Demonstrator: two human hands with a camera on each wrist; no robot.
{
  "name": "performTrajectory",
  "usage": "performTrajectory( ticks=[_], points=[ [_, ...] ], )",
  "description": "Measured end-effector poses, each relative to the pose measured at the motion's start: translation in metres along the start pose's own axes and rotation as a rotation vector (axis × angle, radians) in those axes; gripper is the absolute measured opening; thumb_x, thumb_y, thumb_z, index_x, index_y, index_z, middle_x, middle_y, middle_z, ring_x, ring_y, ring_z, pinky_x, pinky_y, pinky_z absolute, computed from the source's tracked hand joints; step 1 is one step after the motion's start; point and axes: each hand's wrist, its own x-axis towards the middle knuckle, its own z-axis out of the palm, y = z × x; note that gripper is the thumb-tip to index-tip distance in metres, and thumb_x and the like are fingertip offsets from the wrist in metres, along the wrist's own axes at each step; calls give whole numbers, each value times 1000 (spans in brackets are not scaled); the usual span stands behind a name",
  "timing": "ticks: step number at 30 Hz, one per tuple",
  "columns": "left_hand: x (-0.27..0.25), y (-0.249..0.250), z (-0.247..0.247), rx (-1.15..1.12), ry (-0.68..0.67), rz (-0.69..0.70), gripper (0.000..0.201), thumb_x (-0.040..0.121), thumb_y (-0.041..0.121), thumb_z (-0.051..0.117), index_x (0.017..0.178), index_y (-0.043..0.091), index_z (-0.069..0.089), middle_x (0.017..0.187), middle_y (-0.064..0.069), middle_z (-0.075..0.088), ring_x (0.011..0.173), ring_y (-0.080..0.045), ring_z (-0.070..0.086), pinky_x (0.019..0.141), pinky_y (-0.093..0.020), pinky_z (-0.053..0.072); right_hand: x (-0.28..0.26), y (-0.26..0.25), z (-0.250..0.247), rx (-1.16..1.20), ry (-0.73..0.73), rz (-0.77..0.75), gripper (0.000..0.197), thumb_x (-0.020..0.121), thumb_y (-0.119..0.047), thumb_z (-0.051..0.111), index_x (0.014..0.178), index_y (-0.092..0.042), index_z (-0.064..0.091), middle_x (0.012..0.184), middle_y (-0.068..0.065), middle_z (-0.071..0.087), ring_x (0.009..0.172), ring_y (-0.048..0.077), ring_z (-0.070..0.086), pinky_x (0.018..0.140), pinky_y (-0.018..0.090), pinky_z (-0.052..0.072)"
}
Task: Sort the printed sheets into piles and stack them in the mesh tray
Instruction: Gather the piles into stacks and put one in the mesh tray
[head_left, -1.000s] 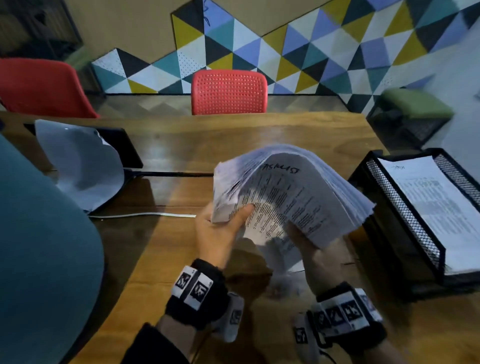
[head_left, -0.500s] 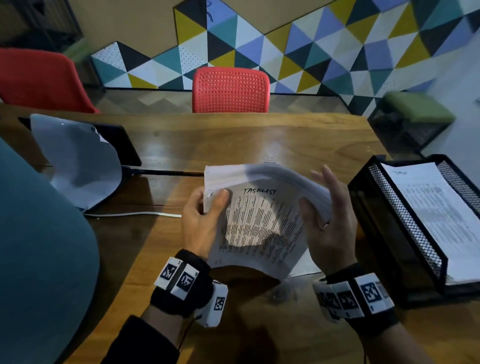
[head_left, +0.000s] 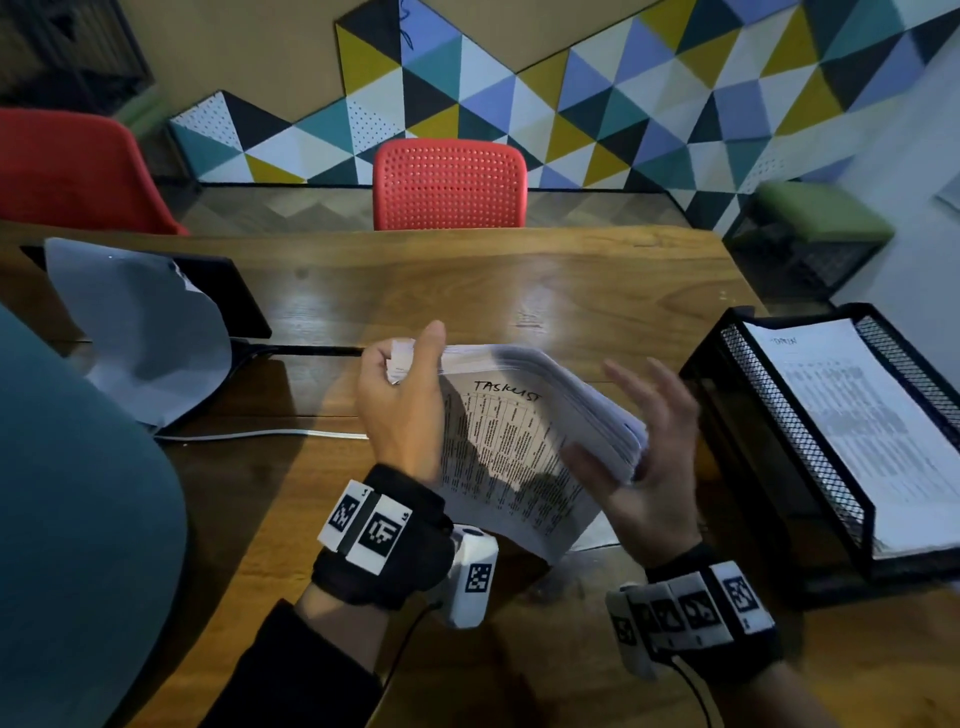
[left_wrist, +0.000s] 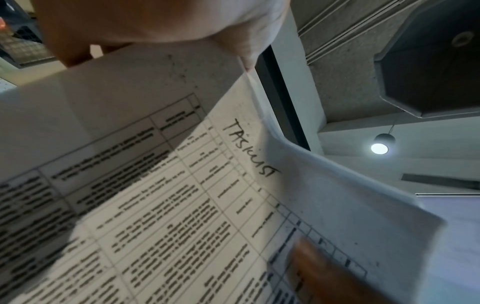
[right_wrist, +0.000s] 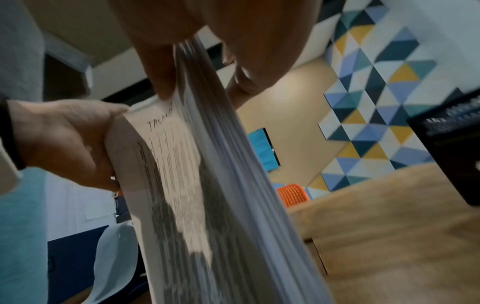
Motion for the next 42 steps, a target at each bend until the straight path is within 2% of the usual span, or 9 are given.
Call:
performTrajectory(
  ticks=[2,6,12,16,19,25,27,37,42],
  points=[
    [-3,1,0,37,-76,21,52,64,60,80,95,25,57,95,5,65,85,-10,62,78,-29,50,-9,13,7,77,-18,188,40,82,-3,71,109,-31,66,100,-11,68,86,-1,65,69,26,54],
    [-7,3,-8,195,-319,83,68,67,24,88,122,15,50,109,6,59,90,-1,60,65,-9,50,-11,27,6,70,95,263,16,92,-13,59,81,-21,68,77,14,66,71,23,64,62,46,52],
    [-7,12,-30,148,-458,341,25,72,7,81,94,15,71,88,15,76,84,-1,72,71,-14,53,-1,13,-4,127,160,127,21,87,-11,64,83,-32,69,74,-5,66,66,8,62,56,25,52],
    [-2,-19,-41,105,-470,101,44,66,21,81,106,8,67,102,-4,76,98,-19,72,78,-27,59,-17,30,0,225,-32,424,18,78,1,74,93,-1,65,79,7,66,70,6,65,58,18,51],
    [-3,-39,-42,127,-477,-14,32,67,21,84,97,23,77,104,-4,77,103,-23,72,92,-42,56,-30,44,7,189,-60,577,21,74,1,78,83,-15,67,80,0,69,75,6,67,60,20,54],
    [2,-65,-57,273,-523,-105,42,74,7,79,115,7,68,95,14,77,94,-1,71,76,-10,55,-44,60,12,167,-133,683,25,78,-1,74,87,-23,65,88,-6,69,75,-7,65,61,12,52],
    [3,-77,-63,347,-519,-102,50,79,-2,76,126,2,61,114,1,74,110,-14,68,70,-4,50,-52,66,12,102,-113,691,24,80,-6,73,85,-29,67,88,-10,70,77,-4,66,62,10,50],
    [14,-92,-51,-1,-225,-345,44,63,27,88,101,13,73,108,-7,76,104,-25,71,101,-47,51,-74,66,-30,110,-213,662,27,98,-23,52,122,-13,57,113,7,70,103,23,68,86,43,56],
    [-15,-124,-39,23,-272,-441,41,75,20,82,112,8,70,115,-6,73,102,-20,69,95,-36,51,-107,63,-55,18,-96,701,26,97,-29,53,102,-5,60,93,21,67,86,45,62,74,62,50]
  ],
)
